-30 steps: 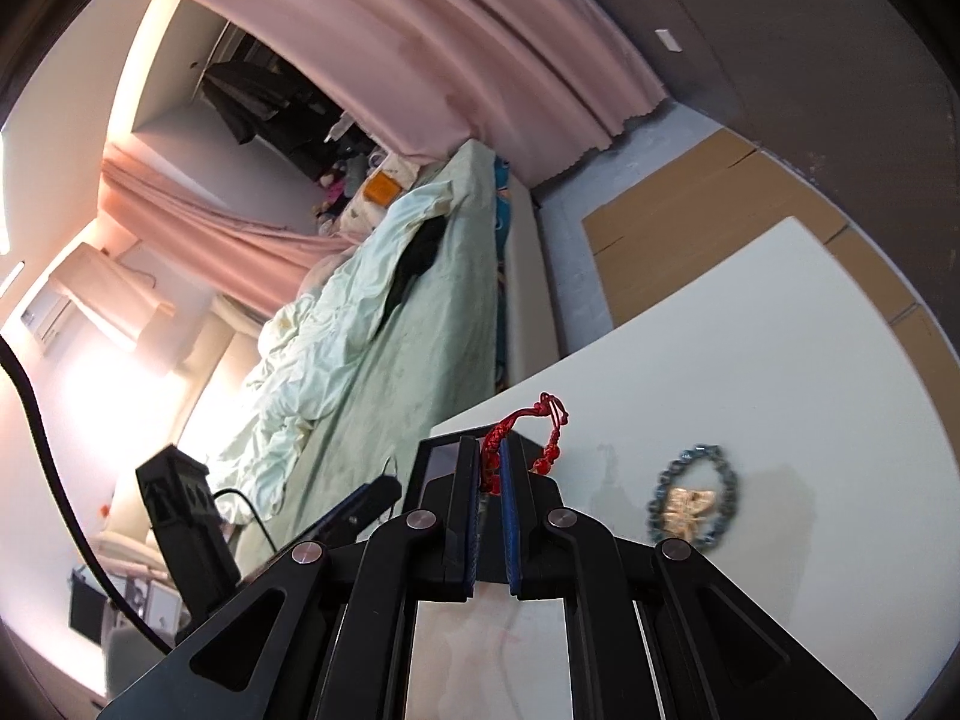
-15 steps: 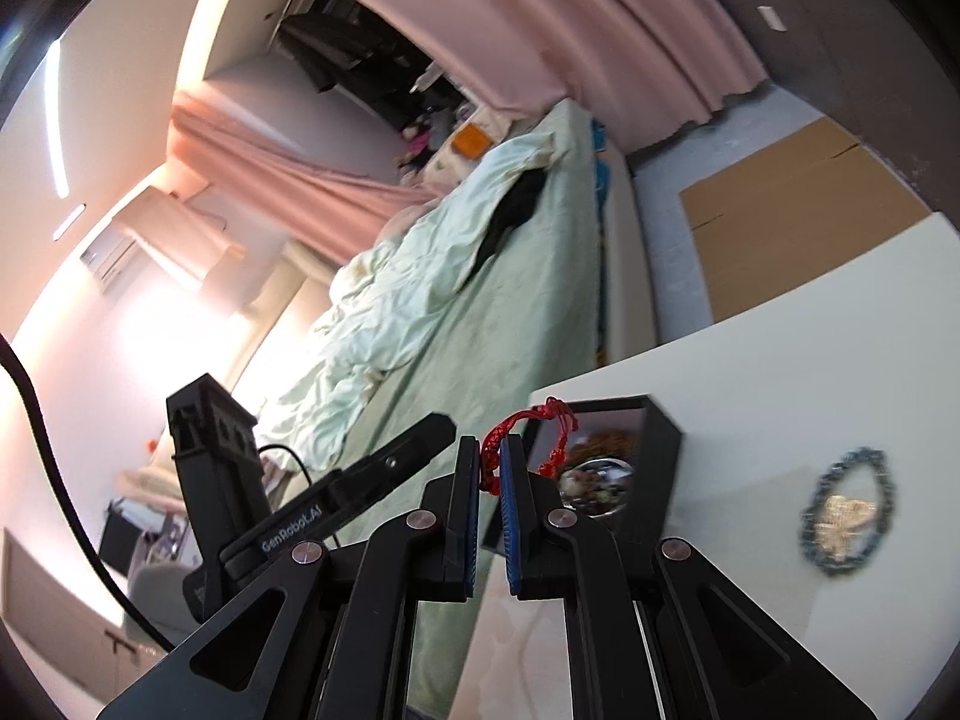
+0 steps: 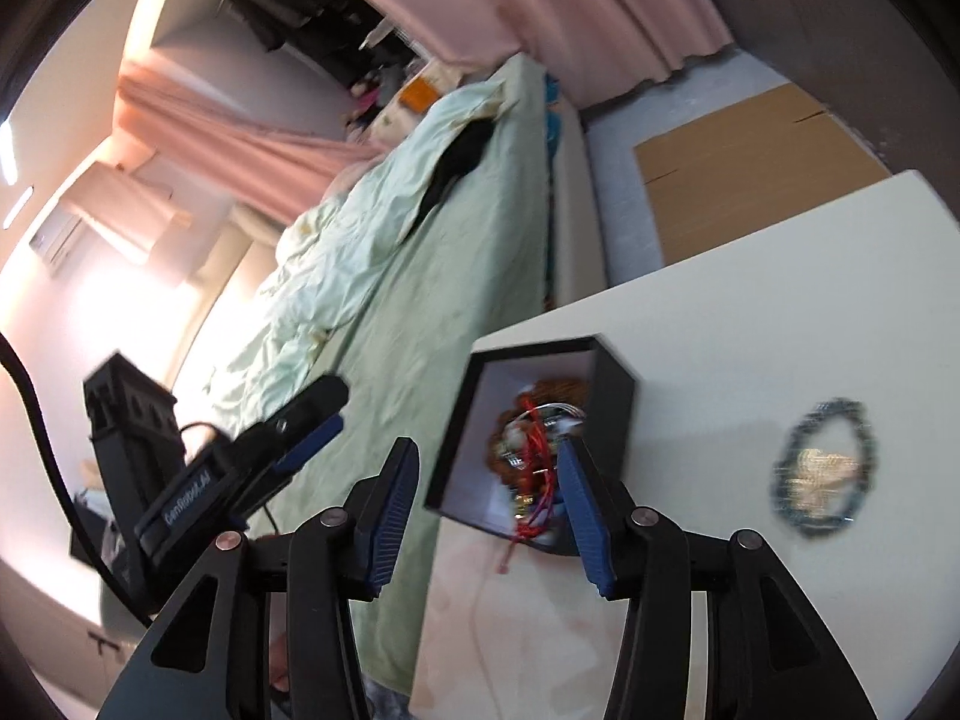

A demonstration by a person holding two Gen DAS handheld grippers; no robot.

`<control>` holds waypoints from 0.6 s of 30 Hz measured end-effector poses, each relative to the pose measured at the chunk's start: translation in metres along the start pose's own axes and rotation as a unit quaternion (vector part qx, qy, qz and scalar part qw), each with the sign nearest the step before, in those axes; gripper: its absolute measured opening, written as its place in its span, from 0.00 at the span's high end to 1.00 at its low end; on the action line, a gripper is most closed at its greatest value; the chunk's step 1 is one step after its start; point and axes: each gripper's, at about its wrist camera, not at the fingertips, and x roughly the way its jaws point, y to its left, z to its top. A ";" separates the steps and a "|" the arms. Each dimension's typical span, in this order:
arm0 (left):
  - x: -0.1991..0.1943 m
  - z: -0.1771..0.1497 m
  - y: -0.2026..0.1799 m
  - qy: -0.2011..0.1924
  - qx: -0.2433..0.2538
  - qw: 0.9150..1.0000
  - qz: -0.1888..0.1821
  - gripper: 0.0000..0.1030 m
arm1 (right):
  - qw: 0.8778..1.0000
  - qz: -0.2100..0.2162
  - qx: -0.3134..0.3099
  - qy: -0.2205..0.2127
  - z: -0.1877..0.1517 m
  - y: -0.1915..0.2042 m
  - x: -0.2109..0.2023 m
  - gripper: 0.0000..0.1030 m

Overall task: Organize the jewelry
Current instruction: 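Drop the bangle into the box with the left tool while the right tool releases the red bracelet there, then reach the left tool to the grey bead bracelet and close on it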

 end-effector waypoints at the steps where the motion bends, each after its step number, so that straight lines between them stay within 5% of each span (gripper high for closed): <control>1: 0.000 -0.002 -0.002 0.001 0.004 1.000 -0.001 0.23 | 1.000 -0.009 0.004 -0.004 0.000 -0.004 -0.006 0.51; 18: 0.008 -0.053 -0.087 0.035 0.103 0.994 -0.032 0.23 | 0.994 -0.072 0.069 -0.044 -0.006 -0.057 -0.083 0.51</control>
